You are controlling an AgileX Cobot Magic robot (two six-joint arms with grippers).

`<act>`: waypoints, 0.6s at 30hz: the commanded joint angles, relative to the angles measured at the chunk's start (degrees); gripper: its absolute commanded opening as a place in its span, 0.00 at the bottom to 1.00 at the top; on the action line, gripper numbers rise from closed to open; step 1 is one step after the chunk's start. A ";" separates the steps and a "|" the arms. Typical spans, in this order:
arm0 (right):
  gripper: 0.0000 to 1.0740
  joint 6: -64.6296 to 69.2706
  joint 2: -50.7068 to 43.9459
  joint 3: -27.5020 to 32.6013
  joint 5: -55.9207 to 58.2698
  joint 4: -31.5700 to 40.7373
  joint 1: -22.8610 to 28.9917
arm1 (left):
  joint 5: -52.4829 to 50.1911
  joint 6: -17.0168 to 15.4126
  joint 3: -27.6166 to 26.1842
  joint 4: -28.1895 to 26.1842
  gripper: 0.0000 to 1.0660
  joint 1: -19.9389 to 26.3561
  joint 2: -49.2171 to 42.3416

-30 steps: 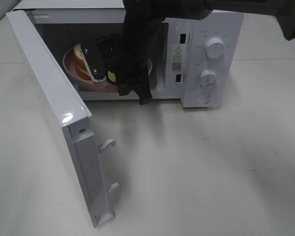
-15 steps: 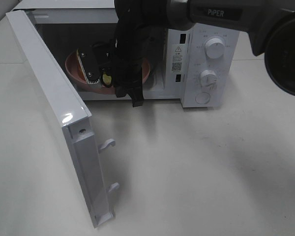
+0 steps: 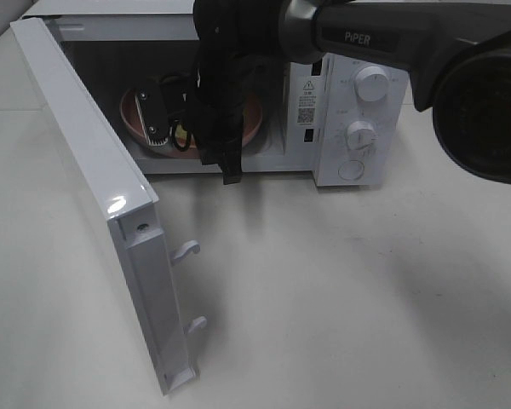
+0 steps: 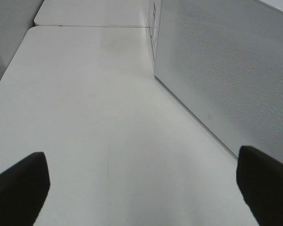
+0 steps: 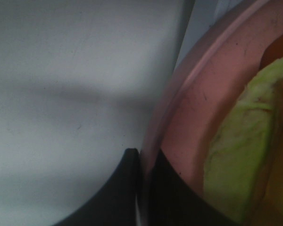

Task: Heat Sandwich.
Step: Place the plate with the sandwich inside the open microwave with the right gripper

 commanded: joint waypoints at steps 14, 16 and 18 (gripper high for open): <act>0.05 2.06 1.09 -0.74 -5.84 -1.49 -0.92 | -0.23 0.00 0.11 -0.06 0.97 0.17 -1.66; 0.08 3.32 1.09 -0.74 -5.96 -1.60 -0.92 | -0.23 0.00 0.11 -0.06 0.97 0.17 -1.66; 0.10 3.55 1.09 -0.74 -6.02 -1.60 -0.92 | -0.23 0.00 0.11 -0.06 0.97 0.17 -1.66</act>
